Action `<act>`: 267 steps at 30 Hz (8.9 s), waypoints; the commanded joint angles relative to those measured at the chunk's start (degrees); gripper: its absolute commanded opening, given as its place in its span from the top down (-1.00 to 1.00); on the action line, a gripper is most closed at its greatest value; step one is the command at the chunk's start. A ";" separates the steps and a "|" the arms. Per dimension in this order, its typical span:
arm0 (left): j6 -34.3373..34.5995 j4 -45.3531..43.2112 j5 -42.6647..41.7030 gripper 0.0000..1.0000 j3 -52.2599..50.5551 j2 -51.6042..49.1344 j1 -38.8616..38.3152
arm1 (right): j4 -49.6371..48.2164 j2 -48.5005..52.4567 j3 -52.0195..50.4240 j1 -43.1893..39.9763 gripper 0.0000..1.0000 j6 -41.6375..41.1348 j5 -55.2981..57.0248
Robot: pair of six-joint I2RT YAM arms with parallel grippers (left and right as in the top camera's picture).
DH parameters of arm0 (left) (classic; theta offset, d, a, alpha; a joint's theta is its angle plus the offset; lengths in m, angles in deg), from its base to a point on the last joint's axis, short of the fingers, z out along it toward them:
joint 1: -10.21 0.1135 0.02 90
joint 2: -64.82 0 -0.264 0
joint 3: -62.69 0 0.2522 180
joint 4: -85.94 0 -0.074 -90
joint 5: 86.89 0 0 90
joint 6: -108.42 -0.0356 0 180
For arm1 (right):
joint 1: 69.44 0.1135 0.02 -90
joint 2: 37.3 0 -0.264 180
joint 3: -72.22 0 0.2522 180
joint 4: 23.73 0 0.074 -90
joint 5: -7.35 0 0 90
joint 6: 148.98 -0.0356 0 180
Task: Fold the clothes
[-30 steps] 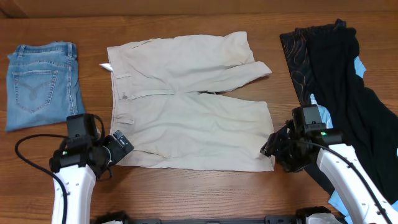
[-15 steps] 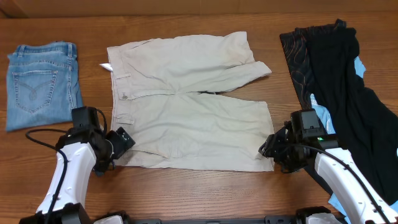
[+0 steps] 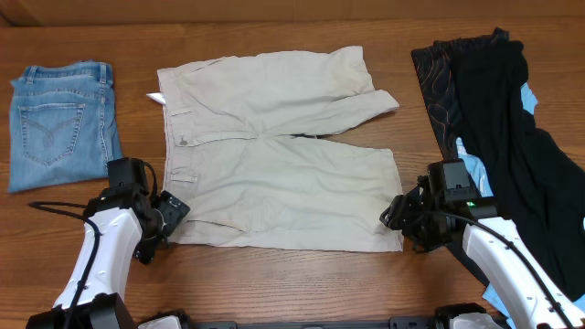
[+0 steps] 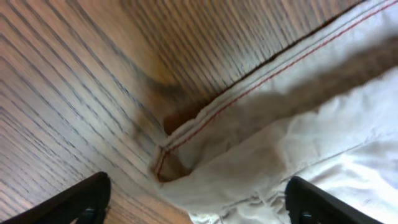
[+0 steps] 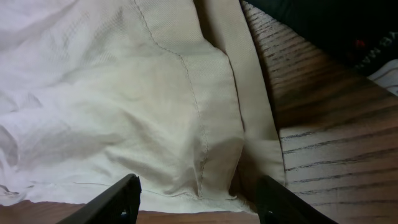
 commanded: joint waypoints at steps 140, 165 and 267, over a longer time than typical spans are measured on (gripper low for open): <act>-10.10 10.32 -1.51 0.92 22.67 -1.95 8.13 | -14.80 27.96 52.11 -0.35 0.92 20.00 21.92; -6.25 -4.22 -1.49 0.83 22.67 -16.09 8.07 | -32.39 42.34 52.00 1.05 0.92 19.98 14.62; -22.60 5.11 -1.97 -0.10 30.32 -34.45 -0.68 | 3.96 36.81 40.39 -0.37 0.92 3.96 17.11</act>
